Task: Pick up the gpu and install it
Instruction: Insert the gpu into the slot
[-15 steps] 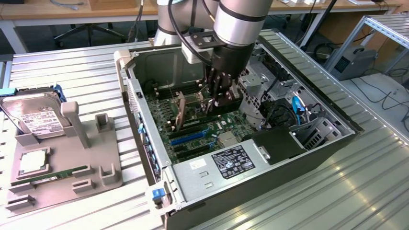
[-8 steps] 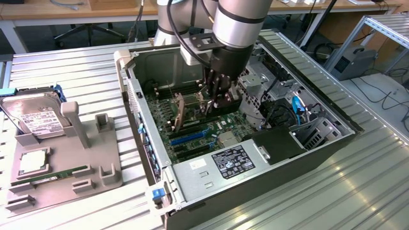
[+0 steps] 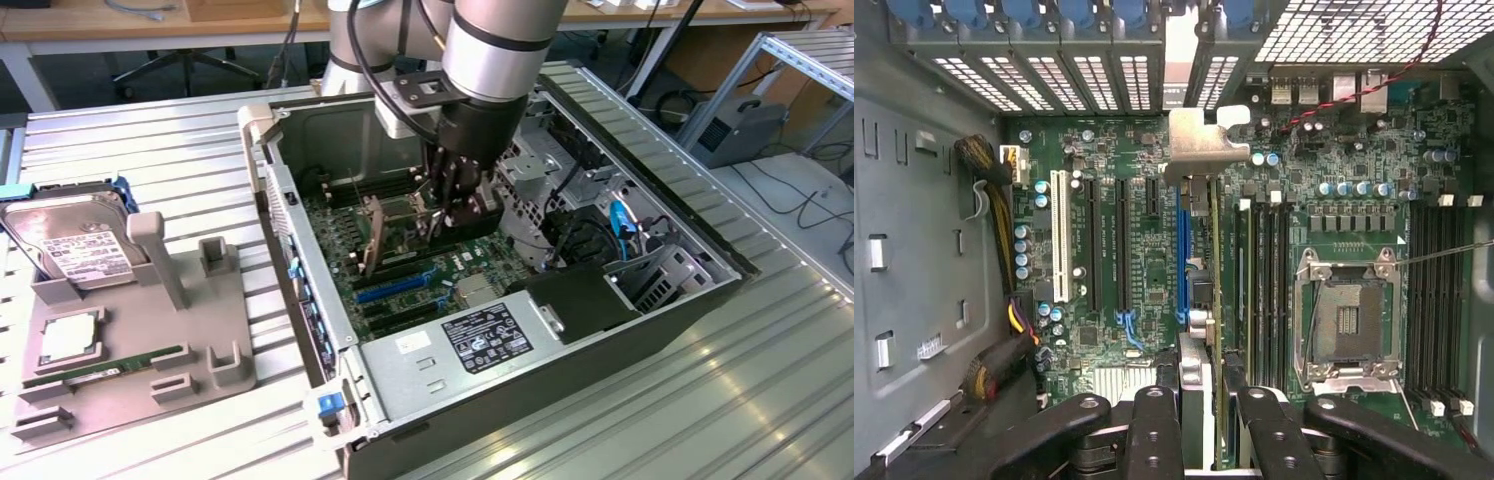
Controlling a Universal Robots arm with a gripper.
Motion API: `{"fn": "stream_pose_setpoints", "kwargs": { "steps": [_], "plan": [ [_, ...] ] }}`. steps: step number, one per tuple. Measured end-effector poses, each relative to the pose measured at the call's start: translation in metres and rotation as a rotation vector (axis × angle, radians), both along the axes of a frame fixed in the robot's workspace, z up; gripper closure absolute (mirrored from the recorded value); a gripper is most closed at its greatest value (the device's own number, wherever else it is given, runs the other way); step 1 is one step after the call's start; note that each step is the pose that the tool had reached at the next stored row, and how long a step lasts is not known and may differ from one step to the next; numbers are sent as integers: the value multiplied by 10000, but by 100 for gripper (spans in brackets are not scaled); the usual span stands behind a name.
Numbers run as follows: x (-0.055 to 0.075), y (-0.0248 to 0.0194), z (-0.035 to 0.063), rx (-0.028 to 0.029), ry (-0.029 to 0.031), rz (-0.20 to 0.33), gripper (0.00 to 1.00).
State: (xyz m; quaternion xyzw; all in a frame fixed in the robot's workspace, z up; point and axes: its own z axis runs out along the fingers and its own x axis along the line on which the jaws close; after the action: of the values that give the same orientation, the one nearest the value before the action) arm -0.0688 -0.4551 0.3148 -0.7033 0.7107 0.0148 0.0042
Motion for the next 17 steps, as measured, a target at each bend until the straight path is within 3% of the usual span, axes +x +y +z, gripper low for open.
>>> {"fn": "stream_pose_setpoints", "kwargs": {
  "steps": [17],
  "plan": [
    [-2, -23, -60, 0, 0, 0, 73]
  ]
}}
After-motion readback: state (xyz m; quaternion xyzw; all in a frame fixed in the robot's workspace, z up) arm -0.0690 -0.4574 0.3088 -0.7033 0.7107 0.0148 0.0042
